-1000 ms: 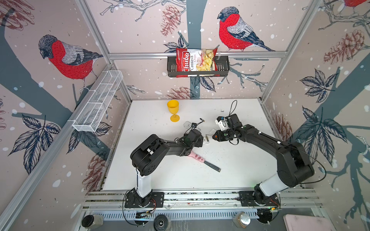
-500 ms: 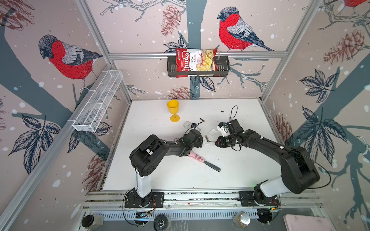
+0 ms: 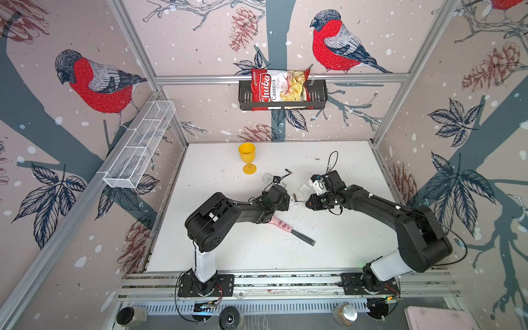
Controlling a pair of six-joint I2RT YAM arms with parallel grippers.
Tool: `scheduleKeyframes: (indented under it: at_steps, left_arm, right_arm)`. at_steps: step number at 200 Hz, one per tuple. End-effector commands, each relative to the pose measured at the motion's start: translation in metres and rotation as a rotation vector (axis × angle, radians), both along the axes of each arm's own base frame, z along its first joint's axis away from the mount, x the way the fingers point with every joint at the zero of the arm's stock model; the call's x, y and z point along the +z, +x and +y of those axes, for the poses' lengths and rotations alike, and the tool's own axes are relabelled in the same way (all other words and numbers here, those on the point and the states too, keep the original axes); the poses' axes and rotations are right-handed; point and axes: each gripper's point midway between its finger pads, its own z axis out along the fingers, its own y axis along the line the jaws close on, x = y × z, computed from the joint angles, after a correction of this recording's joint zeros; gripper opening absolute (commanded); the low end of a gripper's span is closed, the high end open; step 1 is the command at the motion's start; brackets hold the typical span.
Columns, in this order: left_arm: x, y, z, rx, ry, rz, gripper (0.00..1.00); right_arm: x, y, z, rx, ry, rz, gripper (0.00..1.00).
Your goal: Unload the batteries from the remote control
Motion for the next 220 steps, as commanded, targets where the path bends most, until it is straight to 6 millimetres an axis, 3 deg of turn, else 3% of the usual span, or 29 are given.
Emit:
scheduleKeyframes:
  at_steps: [1, 36, 95, 145, 220]
  left_arm:
    - [-0.012, -0.010, 0.001, -0.028, 0.036, 0.048, 0.86]
    - [-0.013, -0.010, 0.001, -0.025, 0.037, 0.049, 0.86]
    - [-0.012, -0.010, 0.003, -0.025, 0.046, 0.048, 0.86]
    - [-0.010, -0.007, 0.002, -0.024, 0.048, 0.042, 0.86]
    - [-0.008, -0.008, 0.001, -0.026, 0.039, 0.039, 0.86]
  right_arm:
    - [0.010, 0.003, 0.008, 0.020, 0.041, -0.017, 0.00]
    - [0.017, 0.008, 0.014, 0.030, 0.069, -0.027, 0.00]
    - [0.010, 0.013, 0.014, 0.031, 0.058, -0.009, 0.00]
    - [0.020, 0.003, 0.007, 0.033, 0.049, -0.025, 0.00]
    - [0.000, -0.007, 0.002, 0.018, 0.003, 0.002, 0.00]
